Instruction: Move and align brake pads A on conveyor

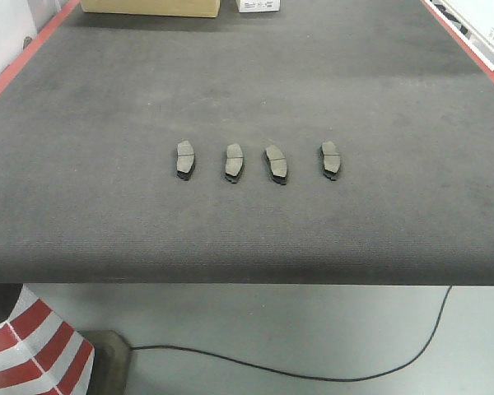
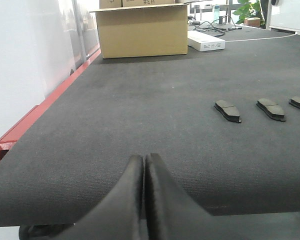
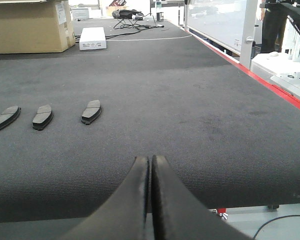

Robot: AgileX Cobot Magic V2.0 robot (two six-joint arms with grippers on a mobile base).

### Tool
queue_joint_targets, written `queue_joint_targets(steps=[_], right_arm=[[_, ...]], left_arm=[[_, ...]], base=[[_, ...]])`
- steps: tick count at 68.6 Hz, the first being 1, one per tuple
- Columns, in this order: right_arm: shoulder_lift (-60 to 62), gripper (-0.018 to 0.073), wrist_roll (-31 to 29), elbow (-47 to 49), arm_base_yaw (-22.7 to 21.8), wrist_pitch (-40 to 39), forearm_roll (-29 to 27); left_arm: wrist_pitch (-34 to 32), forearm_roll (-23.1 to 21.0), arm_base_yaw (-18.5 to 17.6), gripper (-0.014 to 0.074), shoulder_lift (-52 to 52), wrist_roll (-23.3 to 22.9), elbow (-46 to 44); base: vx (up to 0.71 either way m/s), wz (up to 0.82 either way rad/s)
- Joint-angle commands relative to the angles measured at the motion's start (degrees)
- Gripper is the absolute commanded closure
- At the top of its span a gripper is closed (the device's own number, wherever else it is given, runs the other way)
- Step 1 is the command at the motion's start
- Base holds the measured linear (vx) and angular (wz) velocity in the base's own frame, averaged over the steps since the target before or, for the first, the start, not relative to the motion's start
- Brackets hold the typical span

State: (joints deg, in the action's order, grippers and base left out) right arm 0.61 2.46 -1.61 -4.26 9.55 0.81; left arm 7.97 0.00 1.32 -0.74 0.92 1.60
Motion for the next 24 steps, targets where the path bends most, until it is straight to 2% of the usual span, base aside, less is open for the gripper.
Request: queue_joint_targets(steps=[1,24], right_arm=[[0.9,0.0568,0.1,-0.1,-0.3,-3.8,0.2],[0.9,0.0568,0.1,-0.1,-0.3,-3.8,0.2]], left_arm=[[-4.3,-0.5,-0.1,0.0603,-0.7,-0.1,1.4],[-4.3,-0.5,-0.1,0.0603,-0.7,-0.1,1.4]], base=[[0.0,0.0],[0.0,0.0]])
